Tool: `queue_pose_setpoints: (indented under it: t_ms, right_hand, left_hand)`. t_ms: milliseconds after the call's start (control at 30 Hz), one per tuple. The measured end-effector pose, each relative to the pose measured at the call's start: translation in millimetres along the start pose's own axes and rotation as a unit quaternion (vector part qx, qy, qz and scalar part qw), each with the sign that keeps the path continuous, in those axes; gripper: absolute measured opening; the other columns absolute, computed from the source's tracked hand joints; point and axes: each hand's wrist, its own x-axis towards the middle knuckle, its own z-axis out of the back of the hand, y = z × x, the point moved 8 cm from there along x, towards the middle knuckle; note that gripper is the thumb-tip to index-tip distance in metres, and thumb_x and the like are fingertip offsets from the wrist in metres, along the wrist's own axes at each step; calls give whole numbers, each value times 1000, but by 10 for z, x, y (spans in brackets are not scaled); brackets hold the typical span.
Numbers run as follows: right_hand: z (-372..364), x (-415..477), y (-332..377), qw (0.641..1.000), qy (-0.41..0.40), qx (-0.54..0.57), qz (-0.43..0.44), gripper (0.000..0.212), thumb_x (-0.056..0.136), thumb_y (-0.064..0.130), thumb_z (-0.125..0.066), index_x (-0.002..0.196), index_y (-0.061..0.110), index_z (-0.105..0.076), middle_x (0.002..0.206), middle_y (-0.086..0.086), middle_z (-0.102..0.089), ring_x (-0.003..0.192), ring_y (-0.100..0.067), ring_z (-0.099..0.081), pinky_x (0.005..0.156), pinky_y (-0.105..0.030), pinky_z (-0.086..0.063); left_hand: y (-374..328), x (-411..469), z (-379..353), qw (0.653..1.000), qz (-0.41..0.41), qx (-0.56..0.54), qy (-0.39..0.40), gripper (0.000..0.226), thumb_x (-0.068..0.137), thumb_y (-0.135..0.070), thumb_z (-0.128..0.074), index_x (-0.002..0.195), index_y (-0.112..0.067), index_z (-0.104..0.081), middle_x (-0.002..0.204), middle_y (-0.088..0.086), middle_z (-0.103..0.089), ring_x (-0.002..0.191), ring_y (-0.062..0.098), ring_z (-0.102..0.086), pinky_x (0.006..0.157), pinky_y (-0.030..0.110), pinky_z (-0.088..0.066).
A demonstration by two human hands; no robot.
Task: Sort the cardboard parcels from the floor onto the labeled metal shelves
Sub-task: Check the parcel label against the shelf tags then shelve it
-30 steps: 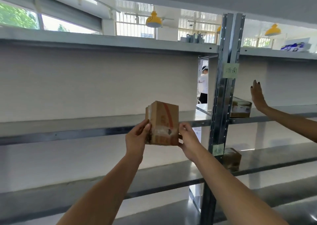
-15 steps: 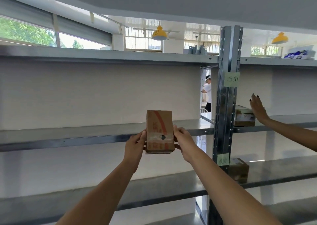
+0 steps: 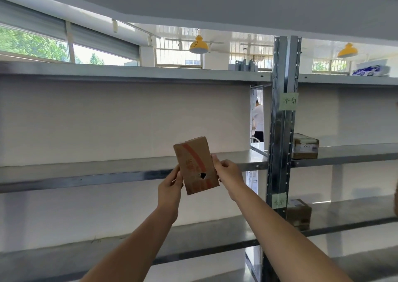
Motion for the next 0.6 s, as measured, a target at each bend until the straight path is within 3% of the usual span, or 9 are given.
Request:
queue_pose_setpoints:
  t_ms: [100, 200, 267, 333, 500, 600]
  right_hand:
    - [-67, 1, -43, 1000, 23, 0, -18, 51, 98, 58, -40, 91, 14, -65, 95, -9, -69, 81, -20, -61, 69, -28, -49]
    - [-112, -13, -115, 998, 30, 35, -52, 58, 99, 60, -32, 105, 13, -65, 101, -9, -69, 85, -23, -65, 79, -32, -56]
    - [-129, -26, -86, 997, 30, 63, -44, 56, 100, 60, -30, 101, 16, -65, 99, -7, -70, 88, -23, -67, 82, -33, -57]
    - [-156, -57, -53, 995, 36, 83, -40, 54, 99, 61, -30, 98, 20, -65, 101, -7, -70, 93, -23, -68, 86, -34, -57]
    - [-237, -116, 48, 994, 74, 80, -29, 54, 100, 58, -35, 115, 15, -65, 109, -5, -70, 98, -23, -68, 94, -34, -56]
    - [-255, -136, 63, 995, 81, 56, 1, 44, 100, 53, -42, 119, 18, -61, 117, -4, -66, 110, -25, -64, 101, -39, -52]
  left_hand:
    - [-114, -15, 41, 1000, -25, 11, 13, 34, 100, -24, -60, 133, -28, -65, 128, -2, -69, 122, 15, -61, 109, 33, -45]
    - [-268, 9, 32, 996, -58, 54, 42, 37, 101, -13, -56, 135, -24, -63, 126, -6, -69, 108, -1, -62, 83, 7, -50]
    - [-336, 28, 32, 993, -74, 76, 49, 39, 101, -10, -55, 137, -25, -62, 125, -7, -69, 103, -9, -60, 74, 0, -48]
    - [-378, 18, 55, 993, -81, 78, 45, 39, 101, -12, -56, 137, -26, -61, 124, -8, -69, 101, -10, -60, 73, 2, -48]
    - [-328, 66, 162, 998, -42, 33, 27, 42, 95, -3, -57, 129, -24, -69, 112, 1, -76, 109, 15, -69, 91, 20, -48]
    - [-236, 61, 241, 999, 1, -40, 10, 29, 95, -3, -54, 118, -10, -71, 111, 10, -74, 107, 20, -69, 97, 28, -51]
